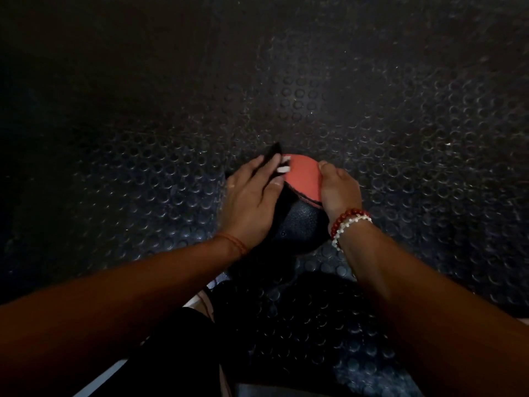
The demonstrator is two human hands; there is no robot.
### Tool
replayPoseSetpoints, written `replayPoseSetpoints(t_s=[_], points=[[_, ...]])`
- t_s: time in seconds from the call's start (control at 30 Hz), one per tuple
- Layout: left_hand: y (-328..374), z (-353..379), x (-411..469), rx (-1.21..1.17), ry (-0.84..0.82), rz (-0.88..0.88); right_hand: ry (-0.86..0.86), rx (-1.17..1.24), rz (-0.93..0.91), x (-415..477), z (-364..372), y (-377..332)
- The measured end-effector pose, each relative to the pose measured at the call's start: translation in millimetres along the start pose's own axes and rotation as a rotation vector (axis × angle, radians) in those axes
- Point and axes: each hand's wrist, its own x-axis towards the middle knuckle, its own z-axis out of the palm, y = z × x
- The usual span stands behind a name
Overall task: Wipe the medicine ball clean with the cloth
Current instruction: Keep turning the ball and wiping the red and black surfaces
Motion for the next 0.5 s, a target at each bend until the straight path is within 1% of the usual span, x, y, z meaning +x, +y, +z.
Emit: replayPoseSetpoints(t_s=[0.07, 0.1, 0.17, 0.2, 0.27, 0.33, 0.43, 0.47, 0.5], points=[[5, -3, 16, 0.146, -0.089, 0.133, 0.011, 0.024, -0.002, -1, 0, 2], [6, -5, 26, 0.183, -0.146, 0.16, 0.013, 0.04, -0.002, -3, 0, 4], [8, -7, 45, 0.179, -0.252, 0.157, 0.025, 0.051, -0.007, -7, 0, 8], [7, -7, 54, 0.138, -0.313, 0.123, 0.031, 0.051, -0.01, -8, 0, 9], [2, -5, 69, -0.007, -0.381, -0.012, 0.035, 0.049, -0.021, -8, 1, 10], [-7, -4, 73, -0.184, -0.359, -0.212, 0.034, 0.035, -0.024, -6, 0, 9], [-22, 0, 59, -0.468, -0.229, -0.594, 0.03, 0.039, -0.018, -2, -3, 10], [-25, 3, 50, -0.51, -0.175, -0.664, 0.027, 0.039, -0.02, -1, -3, 9], [-26, 6, 40, -0.512, -0.126, -0.683, 0.019, 0.027, -0.022, 1, -4, 8]])
